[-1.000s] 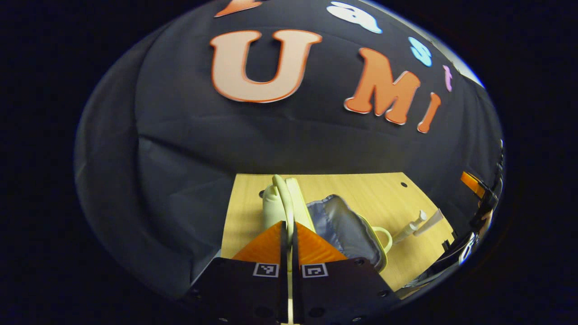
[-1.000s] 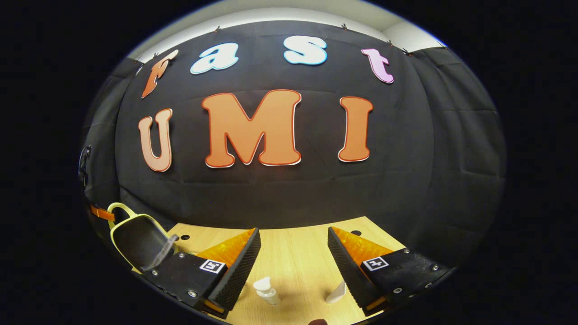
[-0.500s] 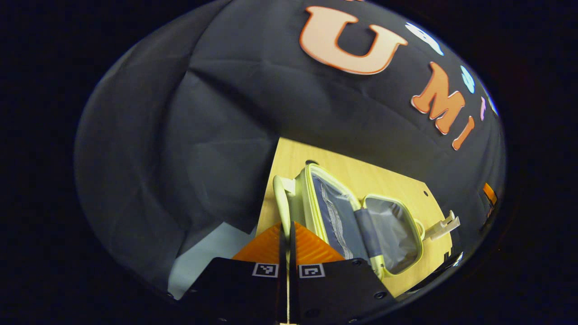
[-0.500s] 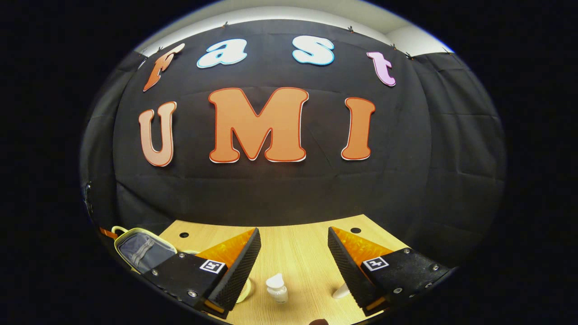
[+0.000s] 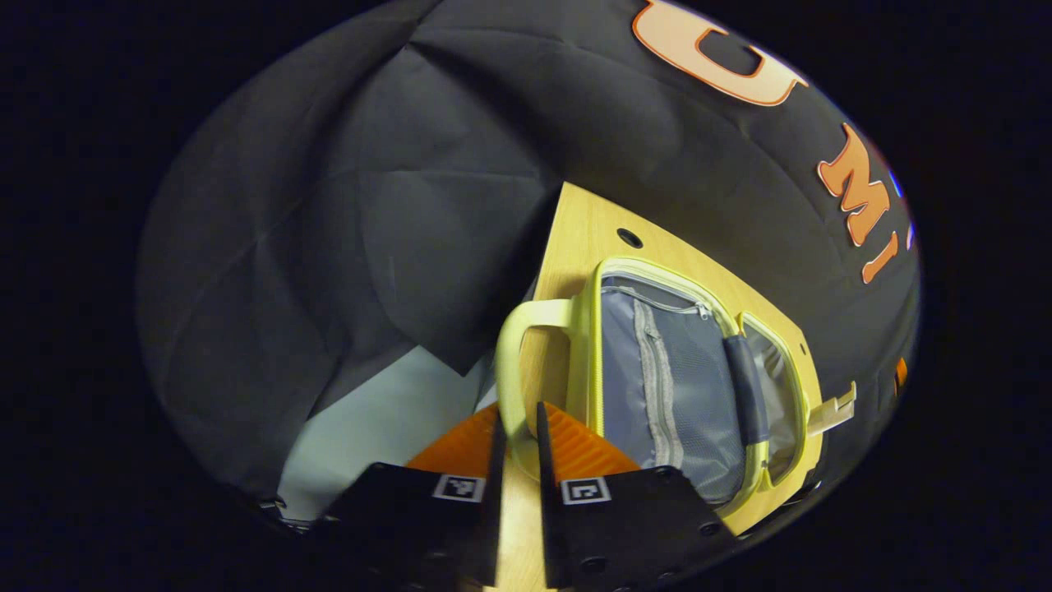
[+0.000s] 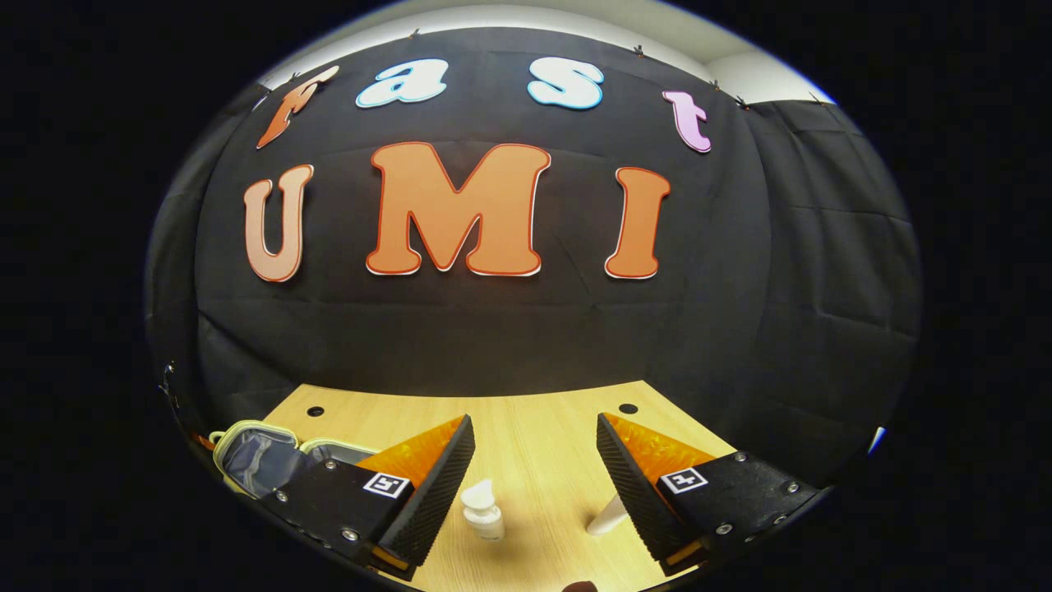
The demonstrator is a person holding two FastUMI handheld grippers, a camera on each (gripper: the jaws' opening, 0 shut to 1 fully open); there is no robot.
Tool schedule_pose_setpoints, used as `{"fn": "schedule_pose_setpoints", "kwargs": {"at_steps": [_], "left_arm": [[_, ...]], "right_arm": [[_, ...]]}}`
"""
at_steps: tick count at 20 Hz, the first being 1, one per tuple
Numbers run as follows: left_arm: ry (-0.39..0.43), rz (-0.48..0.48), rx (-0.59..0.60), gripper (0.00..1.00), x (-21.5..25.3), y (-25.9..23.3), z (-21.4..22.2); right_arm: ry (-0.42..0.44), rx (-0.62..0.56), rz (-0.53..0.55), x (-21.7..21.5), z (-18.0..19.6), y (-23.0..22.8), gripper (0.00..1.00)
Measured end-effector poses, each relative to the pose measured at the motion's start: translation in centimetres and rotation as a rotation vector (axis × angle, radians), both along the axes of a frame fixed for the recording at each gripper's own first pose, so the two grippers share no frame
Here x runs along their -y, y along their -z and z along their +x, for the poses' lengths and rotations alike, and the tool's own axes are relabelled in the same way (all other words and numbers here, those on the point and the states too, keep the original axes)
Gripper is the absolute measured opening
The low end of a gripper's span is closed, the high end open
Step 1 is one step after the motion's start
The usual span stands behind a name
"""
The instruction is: First open the suitcase, pack the skin care products into it, and then close the suitcase.
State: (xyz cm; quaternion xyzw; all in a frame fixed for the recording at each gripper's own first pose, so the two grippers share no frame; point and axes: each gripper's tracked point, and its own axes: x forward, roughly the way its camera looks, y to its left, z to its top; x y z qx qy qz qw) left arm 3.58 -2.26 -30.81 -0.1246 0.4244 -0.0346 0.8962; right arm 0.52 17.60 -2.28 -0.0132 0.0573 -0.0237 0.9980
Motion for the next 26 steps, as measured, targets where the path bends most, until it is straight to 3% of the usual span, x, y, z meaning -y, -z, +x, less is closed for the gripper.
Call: {"fn": "schedule_pose_setpoints", "kwargs": {"at_steps": [1, 3, 6, 12, 16, 19, 21, 26], "left_arm": [[-0.015, 0.029, -0.003, 0.19, -0.2, 0.2, 0.3], [-0.047, 0.127, 0.012, 0.4, -2.4, -0.1, 0.6], [-0.097, 0.221, 0.089, 1.0, -3.3, -2.8, 1.5], [-0.176, 0.453, 0.455, 0.98, 3.0, -19.3, 2.0], [-0.228, 0.461, 0.802, 0.96, 11.8, -31.7, 0.0], [-0.236, 0.374, 1.002, 0.99, 16.8, -38.5, -2.8], [-0.21, 0.291, 1.053, 1.0, 19.8, -38.8, -3.7], [-0.087, 0.198, 1.011, 0.99, 29.9, -36.8, -4.6]], "right_arm": [[0.007, -0.001, 0.003, 0.3, 0.0, 0.1, 0.95], [0.008, -0.005, 0.015, 0.9, 0.1, 0.4, 0.95], [0.007, -0.01, 0.016, 1.6, 0.3, 0.8, 0.95], [-0.027, -0.002, 0.007, 3.4, 1.4, 0.2, 0.95], [-0.051, -0.013, 0.014, 5.6, 2.5, 0.5, 0.95], [-0.064, -0.027, 0.025, 7.5, 2.9, 1.2, 0.95], [-0.074, -0.035, 0.021, 8.6, 3.1, 1.6, 0.95], [-0.098, -0.053, 0.001, 11.0, 3.5, 3.0, 0.95]]}}
